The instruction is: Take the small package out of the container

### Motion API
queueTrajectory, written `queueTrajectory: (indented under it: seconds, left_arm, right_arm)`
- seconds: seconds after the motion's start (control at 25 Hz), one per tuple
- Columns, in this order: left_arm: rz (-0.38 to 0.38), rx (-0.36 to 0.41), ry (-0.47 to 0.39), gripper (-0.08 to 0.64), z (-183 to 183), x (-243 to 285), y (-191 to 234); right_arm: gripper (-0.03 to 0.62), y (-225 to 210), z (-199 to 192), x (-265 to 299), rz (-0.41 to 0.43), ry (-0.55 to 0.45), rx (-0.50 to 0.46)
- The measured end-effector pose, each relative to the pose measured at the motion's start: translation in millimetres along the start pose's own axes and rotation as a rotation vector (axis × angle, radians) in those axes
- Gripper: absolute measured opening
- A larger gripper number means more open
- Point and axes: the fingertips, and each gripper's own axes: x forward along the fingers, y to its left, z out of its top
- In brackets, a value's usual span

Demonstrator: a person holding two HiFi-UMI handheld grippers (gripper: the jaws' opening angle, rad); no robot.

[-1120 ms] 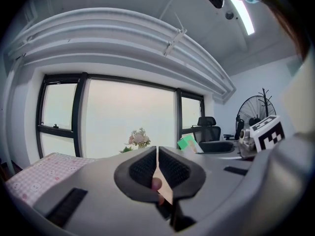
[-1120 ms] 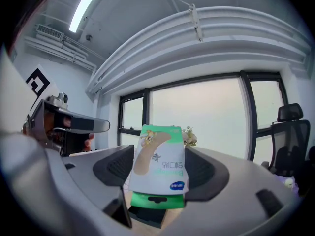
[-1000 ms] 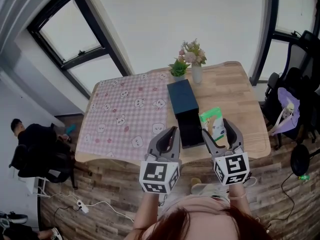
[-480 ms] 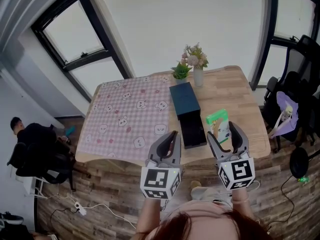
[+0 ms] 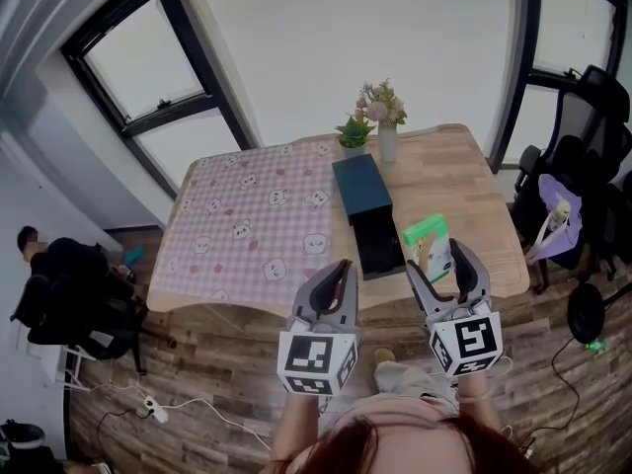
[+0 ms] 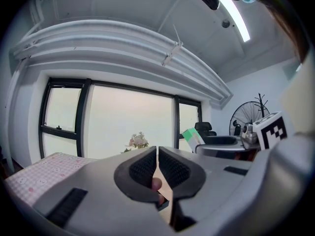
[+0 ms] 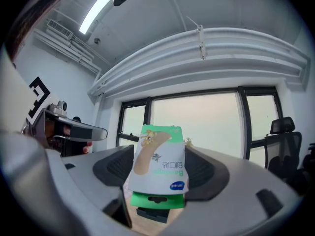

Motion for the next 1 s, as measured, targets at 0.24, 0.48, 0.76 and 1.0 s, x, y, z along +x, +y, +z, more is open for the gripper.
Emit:
queueTrajectory:
  seconds: [0.24, 0.48, 0.76, 1.0]
  left_arm:
    - [-0.006, 0.002, -0.01, 0.017, 0.0, -16.8, -6.7]
    - [-0.001, -0.001, -0.016, 0.017, 2.1, -30.8, -6.8]
    - [-0.007, 0.001, -0.017, 0.017, -0.1, -48.4, -12.6]
    - [-0.003, -0.016, -0.015, 0.017, -5.1, -61.8, -15.1]
  right_arm:
    - [0.321, 7.9, 4.3, -15.5, -0.006, -0.018, -0.031]
    - [0.321, 16.2, 12.4, -27.0, -0.014, -0.025, -0.043]
    - [0.321, 28.6, 15.9, -42.0, -0.013, -0.031, -0.061]
    - [0.321, 37.0, 15.8, -52.6, -0.013, -0.026, -0.064]
